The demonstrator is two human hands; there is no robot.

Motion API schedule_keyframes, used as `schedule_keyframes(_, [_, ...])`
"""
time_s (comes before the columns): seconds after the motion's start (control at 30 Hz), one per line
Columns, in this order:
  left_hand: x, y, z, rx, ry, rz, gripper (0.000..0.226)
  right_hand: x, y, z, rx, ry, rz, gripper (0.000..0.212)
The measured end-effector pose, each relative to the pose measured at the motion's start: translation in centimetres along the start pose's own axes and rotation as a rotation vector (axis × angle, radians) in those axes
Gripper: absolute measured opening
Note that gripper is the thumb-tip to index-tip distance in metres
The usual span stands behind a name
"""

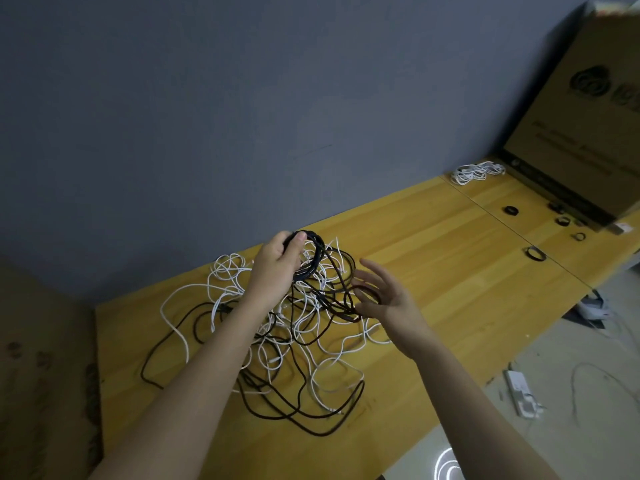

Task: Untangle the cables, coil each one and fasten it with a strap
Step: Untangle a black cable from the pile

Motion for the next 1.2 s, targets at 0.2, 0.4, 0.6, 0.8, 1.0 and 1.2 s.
schedule_keyframes(0.2, [0.8,-1.3,-1.4,-0.018,-0.074,0.077,0.027,-0.5,-0.4,1.0,-0.196,-0.022,-0.080,0.061])
schedule_keyframes(0.4, [1.0,-2.0,-2.0,-0.169,-0.150,0.123,0.026,-1.0,0.1,2.3,-0.303,-0.055,-0.210,0.052])
schedule_keyframes(0.6, [0.9,-1.8,-0.5,-0.083,-0.094,0.133,0.021,-1.8,1.8,1.5,0.570,-0.138,-0.254,0.031])
schedule_keyframes(0.8, [0.9,-1.7,0.3,-0.061,-0.039,0.154,0.019,-1.8,2.2,2.3,0.964,-0.166,-0.208,0.030])
schedule_keyframes(1.0, [1.2,-1.7,1.1,-0.107,0.025,0.180,0.036,-1.8,2.0,1.3,1.155,-0.350,-0.057,0.036])
schedule_keyframes(1.2, [1.6,-1.7,-0.4,-0.115,0.002,0.158,0.037,-1.4,0.6,-1.1,0.687,-0.452,0.023,0.037])
Point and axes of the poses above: each hand's wrist, its own x-axis away from the middle knuckle, its own y-axis out of the back of the hand, z = x × y, the point moved 10 cm from there along -x, towards the middle knuckle, and after that the axes turned 7 degrees about x, right-handed, at the moved point
